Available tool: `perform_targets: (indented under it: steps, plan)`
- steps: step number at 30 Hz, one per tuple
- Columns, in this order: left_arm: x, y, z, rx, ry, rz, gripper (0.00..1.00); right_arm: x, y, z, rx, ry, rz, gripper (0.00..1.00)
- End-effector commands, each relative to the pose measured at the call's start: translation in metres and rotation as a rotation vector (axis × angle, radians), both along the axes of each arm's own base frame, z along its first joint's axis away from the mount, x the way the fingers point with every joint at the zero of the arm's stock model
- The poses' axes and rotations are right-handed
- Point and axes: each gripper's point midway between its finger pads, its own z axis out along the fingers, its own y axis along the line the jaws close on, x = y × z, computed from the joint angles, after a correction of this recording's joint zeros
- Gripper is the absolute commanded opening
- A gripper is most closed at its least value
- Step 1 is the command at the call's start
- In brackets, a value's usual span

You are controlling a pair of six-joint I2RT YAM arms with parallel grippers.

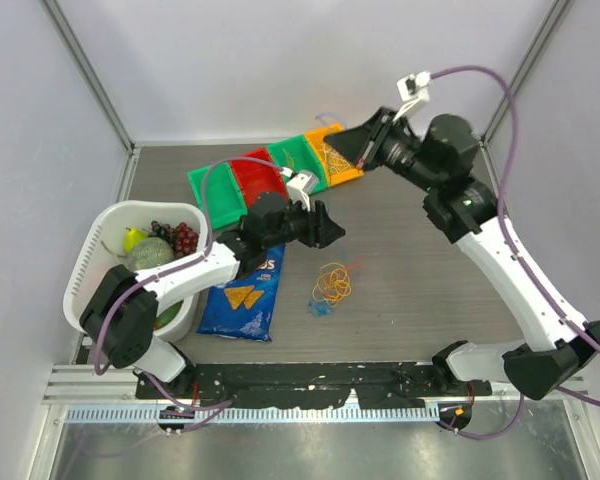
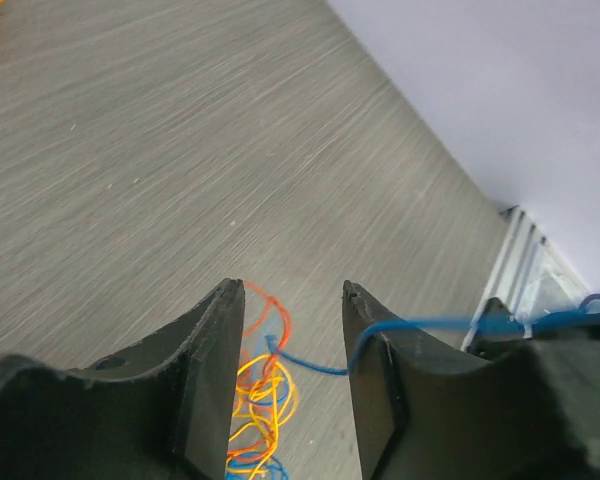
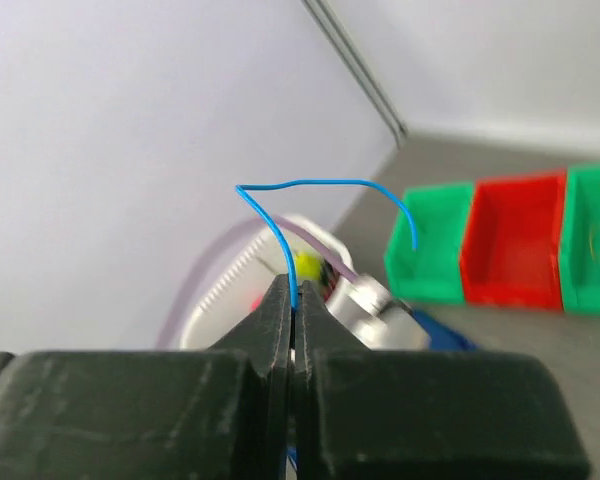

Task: Untangle the cables

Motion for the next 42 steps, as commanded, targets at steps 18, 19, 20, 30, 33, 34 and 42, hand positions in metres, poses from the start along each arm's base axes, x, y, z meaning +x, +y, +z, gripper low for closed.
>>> perform_targets:
  steps: [18,19,20,30,33,34,42]
  plan:
    - [0.025,-0.001,-0.084,0.241,0.148,0.077,0.41,-0.148,-0.123,0.321,0.463,-0.695,-0.209,0.01]
    - [0.025,-0.001,-0.083,0.243,0.145,0.074,0.41,-0.146,-0.125,0.32,0.459,-0.693,-0.228,0.01]
    - [0.024,-0.001,-0.08,0.238,0.139,0.075,0.41,-0.143,-0.126,0.317,0.443,-0.692,-0.243,0.01]
    - [0.016,0.009,-0.026,0.222,0.05,0.067,0.55,-0.044,-0.137,0.172,0.081,-0.441,-0.571,0.0]
    - [0.011,0.015,-0.004,0.193,-0.001,0.065,0.71,-0.024,-0.138,0.117,-0.043,-0.351,-0.619,0.0]
    - [0.011,0.017,0.002,0.186,-0.02,0.067,0.75,-0.018,-0.138,0.101,-0.072,-0.325,-0.623,0.01]
    - [0.004,0.041,0.051,0.136,-0.164,0.131,0.87,0.0,-0.127,0.072,-0.15,-0.277,-0.611,0.01]
